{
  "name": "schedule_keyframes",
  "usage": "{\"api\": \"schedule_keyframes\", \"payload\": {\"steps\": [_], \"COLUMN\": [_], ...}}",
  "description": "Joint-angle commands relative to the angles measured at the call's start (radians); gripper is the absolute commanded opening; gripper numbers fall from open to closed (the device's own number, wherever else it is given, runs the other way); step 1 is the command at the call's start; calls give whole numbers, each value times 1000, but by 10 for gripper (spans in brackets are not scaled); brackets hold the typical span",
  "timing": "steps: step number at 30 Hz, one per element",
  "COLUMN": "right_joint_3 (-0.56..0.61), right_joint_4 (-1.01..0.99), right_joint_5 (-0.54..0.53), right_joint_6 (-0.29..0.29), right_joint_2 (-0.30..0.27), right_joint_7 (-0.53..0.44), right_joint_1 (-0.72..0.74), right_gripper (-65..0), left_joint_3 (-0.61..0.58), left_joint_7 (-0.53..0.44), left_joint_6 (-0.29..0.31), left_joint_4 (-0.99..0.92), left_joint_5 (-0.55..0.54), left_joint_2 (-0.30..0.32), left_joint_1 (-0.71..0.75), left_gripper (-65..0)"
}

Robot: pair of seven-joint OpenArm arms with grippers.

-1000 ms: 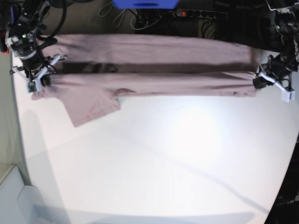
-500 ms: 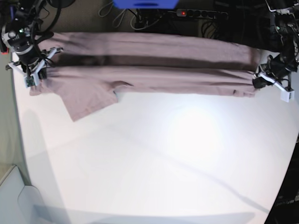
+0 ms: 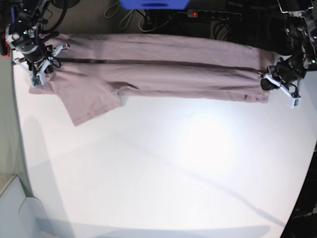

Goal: Layout the t-shirt on the table in an organized manner, then fold the t-shirt properly
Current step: 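Lower the folded hem with both grippers and straighten the strip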

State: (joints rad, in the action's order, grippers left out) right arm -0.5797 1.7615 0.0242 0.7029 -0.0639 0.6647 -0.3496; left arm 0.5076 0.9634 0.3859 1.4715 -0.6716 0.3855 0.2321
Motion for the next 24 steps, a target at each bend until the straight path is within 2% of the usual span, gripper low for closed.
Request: {"api": "schedule_keyframes", "payload": {"steps": [1, 8, 12, 15, 20, 21, 24], "right_joint_3": [-4, -3, 0, 16, 22, 22, 22], "right_joint_4": [10, 2, 2, 5, 8, 8, 8], "right_joint_5": [-4, -4, -4, -4, -4, -4, -4], "right_joint_6": [-5, -5, -5, -5, -5, -5, -5], "right_joint_2": [-14, -12, -17, -41, -66, -69, -75], "right_joint_7": [-18, -15, 45, 62, 62, 62, 62], "right_joint_1": [2, 2, 5, 5, 4, 4, 7], "right_gripper": [-650, -649, -519, -400, -312, -301, -290], "left_joint_3": [6, 12, 7, 7, 7, 7, 7], "left_joint_7": [-13, -13, -11, -11, 16, 22, 24], "left_joint_6": [-2, -2, -2, -2, -2, -2, -2], "left_joint_4": [11, -16, -75, -101, -102, -102, -102], "left_joint_5": [-6, -6, -6, -6, -6, -6, -6], "left_joint_2": [19, 22, 25, 25, 25, 23, 20], "left_joint_1": [-7, -7, -21, -24, -26, -26, -27], "left_gripper": [-646, -645, -638, -548, -343, -325, -325]}}
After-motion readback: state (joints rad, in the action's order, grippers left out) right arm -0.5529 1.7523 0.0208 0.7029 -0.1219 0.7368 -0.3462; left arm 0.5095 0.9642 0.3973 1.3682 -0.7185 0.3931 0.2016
